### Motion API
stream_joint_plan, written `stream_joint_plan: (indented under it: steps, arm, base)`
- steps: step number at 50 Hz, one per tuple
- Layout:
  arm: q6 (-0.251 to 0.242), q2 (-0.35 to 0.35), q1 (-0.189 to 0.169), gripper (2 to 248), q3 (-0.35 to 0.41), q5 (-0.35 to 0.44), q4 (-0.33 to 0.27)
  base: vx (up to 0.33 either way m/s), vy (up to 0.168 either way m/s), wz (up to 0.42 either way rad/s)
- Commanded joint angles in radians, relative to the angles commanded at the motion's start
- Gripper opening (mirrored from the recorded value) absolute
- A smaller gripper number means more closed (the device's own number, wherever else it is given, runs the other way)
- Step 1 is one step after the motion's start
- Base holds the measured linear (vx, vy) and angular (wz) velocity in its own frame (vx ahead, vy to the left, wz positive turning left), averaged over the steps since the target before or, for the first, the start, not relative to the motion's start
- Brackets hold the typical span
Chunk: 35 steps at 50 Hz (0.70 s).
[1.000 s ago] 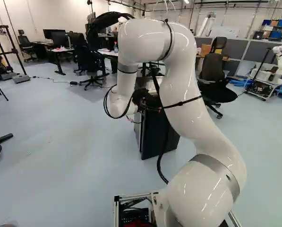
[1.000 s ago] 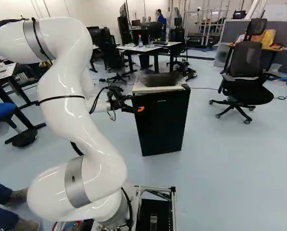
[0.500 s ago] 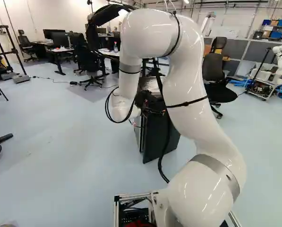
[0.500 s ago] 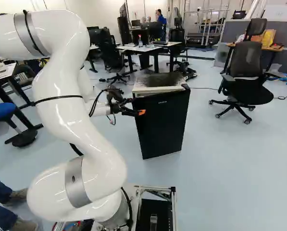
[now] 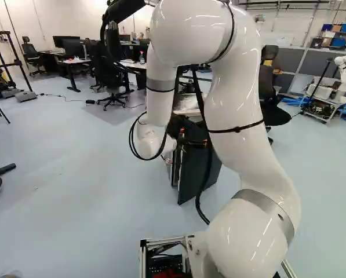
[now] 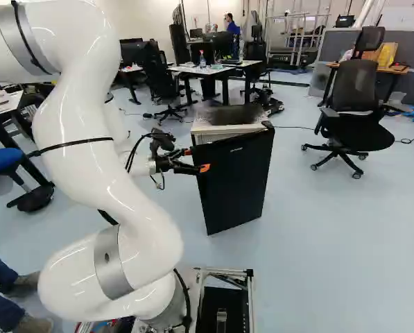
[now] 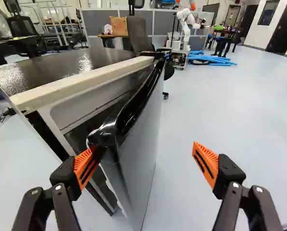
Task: Grab a drink from the fridge
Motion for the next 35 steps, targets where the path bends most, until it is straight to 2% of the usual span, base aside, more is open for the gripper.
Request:
stream_joint_plan:
  steps: [18, 35]
  arm:
    - [0.000, 0.052, 0.055, 247, 0.100, 0.000, 0.000]
    - [0.000, 0.051, 0.089, 247, 0.099, 0.003, 0.000]
  base:
    - [0.000, 0.000, 0.000]
    - [0.000, 0.000, 0.000]
